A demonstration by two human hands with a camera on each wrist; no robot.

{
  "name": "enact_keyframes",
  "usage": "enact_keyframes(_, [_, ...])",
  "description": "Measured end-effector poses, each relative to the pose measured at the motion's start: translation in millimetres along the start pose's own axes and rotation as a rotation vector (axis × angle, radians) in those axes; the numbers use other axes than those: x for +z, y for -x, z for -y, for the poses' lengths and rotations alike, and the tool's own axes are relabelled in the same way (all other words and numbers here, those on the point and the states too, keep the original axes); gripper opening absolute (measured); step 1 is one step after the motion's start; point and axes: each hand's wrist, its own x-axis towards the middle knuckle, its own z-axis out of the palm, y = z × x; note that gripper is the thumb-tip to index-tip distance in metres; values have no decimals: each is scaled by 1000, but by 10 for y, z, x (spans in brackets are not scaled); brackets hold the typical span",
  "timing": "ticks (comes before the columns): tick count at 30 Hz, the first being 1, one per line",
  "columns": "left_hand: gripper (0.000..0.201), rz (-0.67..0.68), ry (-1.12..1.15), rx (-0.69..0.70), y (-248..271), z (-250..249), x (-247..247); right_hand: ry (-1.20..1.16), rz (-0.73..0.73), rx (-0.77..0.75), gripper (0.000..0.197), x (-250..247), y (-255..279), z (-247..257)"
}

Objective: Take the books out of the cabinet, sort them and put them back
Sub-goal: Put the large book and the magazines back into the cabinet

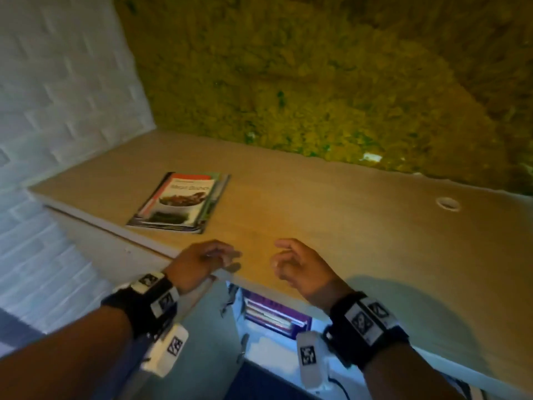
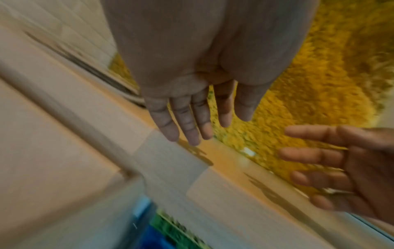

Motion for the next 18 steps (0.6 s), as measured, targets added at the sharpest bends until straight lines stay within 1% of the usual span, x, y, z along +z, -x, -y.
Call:
enact_keyframes(1, [24,-69,-31,-36,-98,10,-236,-34,19,32,39,40,-207,107])
enact_keyframes(2, [21,-130,-110,-74,-204,0,-446,-49,40,71,46,100,-425,195])
enact_keyframes(4, [29,-242,-224,-145,-502,85,-837,-59,59,136,61,258,-856,295])
enact_keyframes(6, [39,-360,-296,-205,-805,128,-1185,-39,60,174,61,435,-1328,338])
enact_keyframes(8, [43,-410,-376,-302,-1056,196,-1466,-17,67,221,63,629,-1728,419])
enact_keyframes(10, [46,-417,-452,-392,-1285,296,-1709,-17,76,263,71,810,-2073,456])
enact_keyframes(11, [48,-416,-479,-427,-1396,372,-1813,-13,76,262,69,876,-2212,467])
enact_keyframes(13, [54,-434,-434,-498,-1595,510,-1973,10,60,209,56,975,-2425,481])
enact_keyframes(15, [70,-464,-360,-556,-1739,611,-2076,14,56,172,44,1042,-2576,515])
enact_keyframes(17, [81,-514,-324,-583,-1834,659,-2149,26,36,161,43,1087,-2725,529])
enact_keyframes(18, [80,-539,-292,-599,-1853,655,-2159,39,10,171,46,1092,-2785,535])
